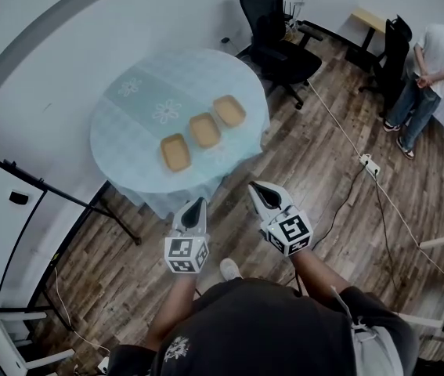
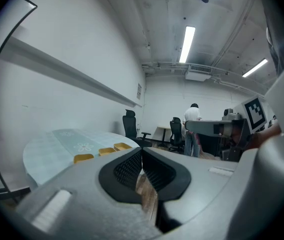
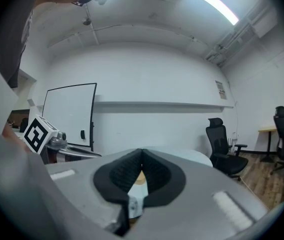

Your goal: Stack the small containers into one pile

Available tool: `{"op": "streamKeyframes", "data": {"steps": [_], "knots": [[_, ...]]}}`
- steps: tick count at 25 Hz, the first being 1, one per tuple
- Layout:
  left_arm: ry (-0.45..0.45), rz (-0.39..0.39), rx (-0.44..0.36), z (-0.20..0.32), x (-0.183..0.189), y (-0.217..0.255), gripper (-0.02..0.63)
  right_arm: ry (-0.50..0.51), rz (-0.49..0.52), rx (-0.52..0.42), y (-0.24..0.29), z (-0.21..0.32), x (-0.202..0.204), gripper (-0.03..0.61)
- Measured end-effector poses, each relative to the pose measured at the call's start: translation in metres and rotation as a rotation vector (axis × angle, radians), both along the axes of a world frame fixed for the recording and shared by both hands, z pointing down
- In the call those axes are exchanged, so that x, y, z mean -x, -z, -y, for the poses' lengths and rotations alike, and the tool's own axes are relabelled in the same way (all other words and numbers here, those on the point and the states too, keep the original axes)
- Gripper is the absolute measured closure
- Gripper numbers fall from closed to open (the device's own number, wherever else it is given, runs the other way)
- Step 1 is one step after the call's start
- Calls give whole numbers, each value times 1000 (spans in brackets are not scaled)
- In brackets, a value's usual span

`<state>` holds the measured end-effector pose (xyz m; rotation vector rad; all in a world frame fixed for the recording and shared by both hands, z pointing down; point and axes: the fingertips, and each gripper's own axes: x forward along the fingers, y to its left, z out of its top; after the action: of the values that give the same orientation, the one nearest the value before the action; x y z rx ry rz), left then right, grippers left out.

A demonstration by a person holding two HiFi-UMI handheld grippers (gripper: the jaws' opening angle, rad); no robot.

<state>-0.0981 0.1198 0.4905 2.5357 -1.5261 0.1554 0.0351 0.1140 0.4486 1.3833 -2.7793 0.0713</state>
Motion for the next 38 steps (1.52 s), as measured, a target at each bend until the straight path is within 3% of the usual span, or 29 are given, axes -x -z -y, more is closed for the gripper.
{"op": "streamKeyframes", "data": {"steps": [7,14,26,38], "knots": [[-9,-2,12,23,30,-8,607,2,3,22,-5,24,33,578],[38,-44,1,35,47,-9,607,44,-48,27,-5,27,52,578],[115,-8,38,69,41,-17,607,103,-33,55,-14,80,45,578],[166,23,69,128,10,-19,607,164,-13,87,-26,146,13,578]]}}
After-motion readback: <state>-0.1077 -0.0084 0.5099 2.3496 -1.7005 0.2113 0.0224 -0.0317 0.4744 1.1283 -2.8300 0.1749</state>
